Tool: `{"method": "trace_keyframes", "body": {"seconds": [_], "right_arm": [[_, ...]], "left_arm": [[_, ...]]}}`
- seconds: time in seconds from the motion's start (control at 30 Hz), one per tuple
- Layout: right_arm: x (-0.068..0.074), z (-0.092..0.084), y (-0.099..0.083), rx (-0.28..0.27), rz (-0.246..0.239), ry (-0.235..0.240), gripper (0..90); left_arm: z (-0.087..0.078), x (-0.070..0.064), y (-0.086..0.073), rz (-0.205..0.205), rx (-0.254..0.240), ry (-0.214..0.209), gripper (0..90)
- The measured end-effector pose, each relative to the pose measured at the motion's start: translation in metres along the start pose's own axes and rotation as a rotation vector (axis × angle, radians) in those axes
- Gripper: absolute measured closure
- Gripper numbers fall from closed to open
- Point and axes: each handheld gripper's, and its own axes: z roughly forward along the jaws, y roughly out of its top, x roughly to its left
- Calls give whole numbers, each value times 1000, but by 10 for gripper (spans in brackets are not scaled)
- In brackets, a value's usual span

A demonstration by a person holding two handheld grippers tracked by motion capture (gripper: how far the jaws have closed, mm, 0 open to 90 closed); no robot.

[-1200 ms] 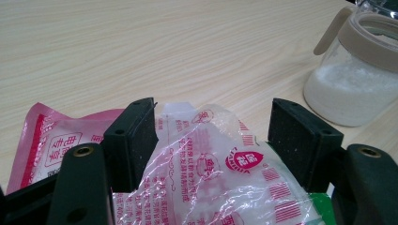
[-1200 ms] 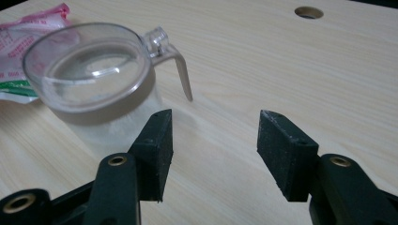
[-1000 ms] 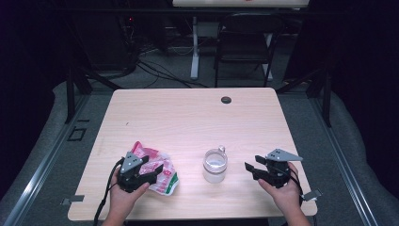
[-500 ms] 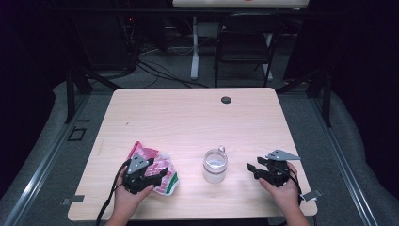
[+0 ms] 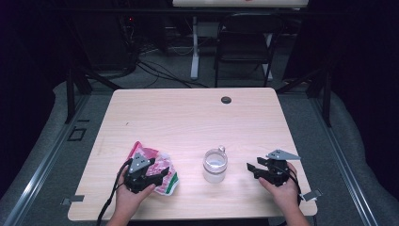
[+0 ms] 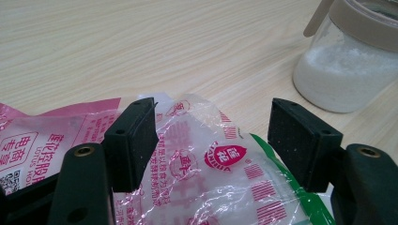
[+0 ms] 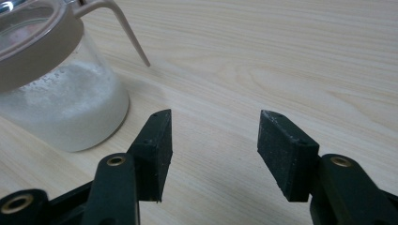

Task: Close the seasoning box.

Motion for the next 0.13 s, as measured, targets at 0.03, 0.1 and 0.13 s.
{"method": "trace_keyframes", "body": {"seconds": [0.03,0.1,0.13], "right_arm": [[0,0,0,1,-6,0,448],[2,0,0,-3,-9,4,441],[3,1,-1,-1,-11,4,440]], "left_arm": [[0,0,0,2,0,1,325],[0,1,1,2,3,2,325],[0,1,1,2,3,2,325]]}}
